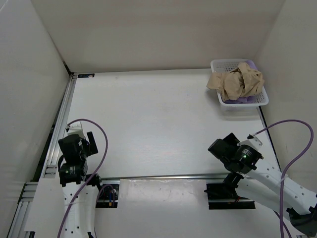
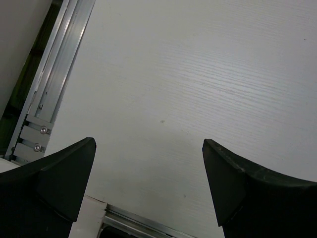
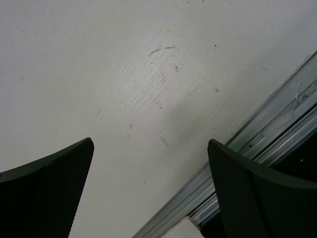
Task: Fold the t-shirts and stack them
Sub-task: Grab crumpled tshirt from bin with the right arm
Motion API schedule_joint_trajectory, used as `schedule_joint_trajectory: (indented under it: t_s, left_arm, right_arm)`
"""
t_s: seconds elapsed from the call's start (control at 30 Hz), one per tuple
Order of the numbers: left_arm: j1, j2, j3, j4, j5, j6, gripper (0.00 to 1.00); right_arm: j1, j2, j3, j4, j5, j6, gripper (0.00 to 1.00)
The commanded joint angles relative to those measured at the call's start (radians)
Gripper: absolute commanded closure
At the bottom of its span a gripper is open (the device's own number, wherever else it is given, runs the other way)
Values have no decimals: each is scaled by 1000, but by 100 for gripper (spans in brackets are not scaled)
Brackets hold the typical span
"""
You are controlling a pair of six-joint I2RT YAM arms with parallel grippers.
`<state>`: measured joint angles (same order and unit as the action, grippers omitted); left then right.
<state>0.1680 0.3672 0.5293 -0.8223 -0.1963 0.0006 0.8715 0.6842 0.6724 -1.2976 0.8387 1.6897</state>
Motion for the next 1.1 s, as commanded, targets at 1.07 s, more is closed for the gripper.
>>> schedule_joint_trajectory:
  t_s: [1.07]
  left_arm:
    - [-12,493,413,54,123,-1,0]
  right_arm:
    - [-937,1377,1491,518,-427,-1375,3]
